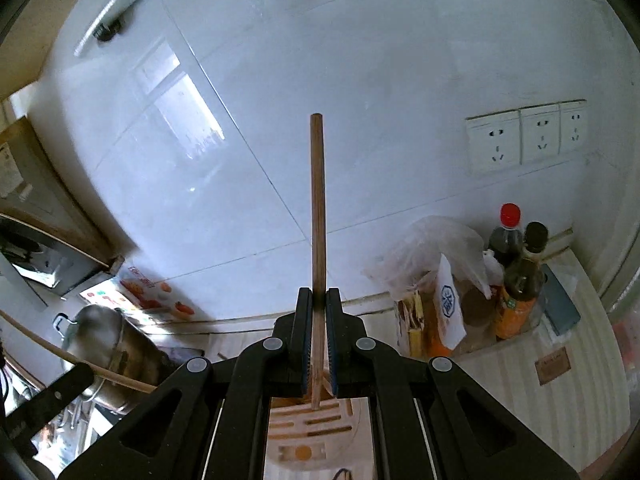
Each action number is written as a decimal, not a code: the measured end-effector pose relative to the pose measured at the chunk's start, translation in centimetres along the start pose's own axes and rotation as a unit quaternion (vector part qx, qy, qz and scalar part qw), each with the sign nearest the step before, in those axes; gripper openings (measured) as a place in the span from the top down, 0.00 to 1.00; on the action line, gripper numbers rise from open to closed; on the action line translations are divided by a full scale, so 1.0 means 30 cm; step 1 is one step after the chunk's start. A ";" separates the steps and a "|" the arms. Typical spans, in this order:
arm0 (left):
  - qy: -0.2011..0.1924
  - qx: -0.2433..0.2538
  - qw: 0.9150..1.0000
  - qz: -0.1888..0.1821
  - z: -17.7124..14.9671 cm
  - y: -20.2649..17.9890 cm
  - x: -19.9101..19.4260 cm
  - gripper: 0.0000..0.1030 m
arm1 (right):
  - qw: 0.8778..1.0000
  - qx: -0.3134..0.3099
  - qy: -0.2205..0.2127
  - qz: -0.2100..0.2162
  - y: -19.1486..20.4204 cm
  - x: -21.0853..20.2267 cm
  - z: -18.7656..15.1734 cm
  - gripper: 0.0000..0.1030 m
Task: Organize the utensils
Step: 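Lift both held chopsticks and carry them above the beige holder, then open both grippers to drop the chopsticks into the beige holder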
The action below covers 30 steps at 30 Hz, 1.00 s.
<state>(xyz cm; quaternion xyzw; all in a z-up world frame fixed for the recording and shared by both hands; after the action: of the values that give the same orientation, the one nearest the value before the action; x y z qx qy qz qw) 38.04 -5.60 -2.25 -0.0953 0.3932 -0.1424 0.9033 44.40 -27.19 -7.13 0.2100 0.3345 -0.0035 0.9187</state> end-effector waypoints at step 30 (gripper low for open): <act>0.016 0.007 0.995 0.102 -0.044 0.139 0.089 0.00 | 0.996 -0.002 0.086 -0.009 -0.117 0.099 -0.124 0.53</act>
<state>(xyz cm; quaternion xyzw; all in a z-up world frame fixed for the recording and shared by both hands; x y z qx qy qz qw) 39.56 -2.63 -6.14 -0.0460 0.4141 -0.0540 0.9075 43.92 -28.54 -12.86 0.2051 0.4140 0.0072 0.8868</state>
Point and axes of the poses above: each gripper's, at about its wrist camera, not at the fingertips, and x roughly the way its jaws point, y to its left, z to its top, the point moved 9 cm from there along x, roughly the way its jaws point, and after that the axes turned 1 degree about x, right-handed, at the moved point
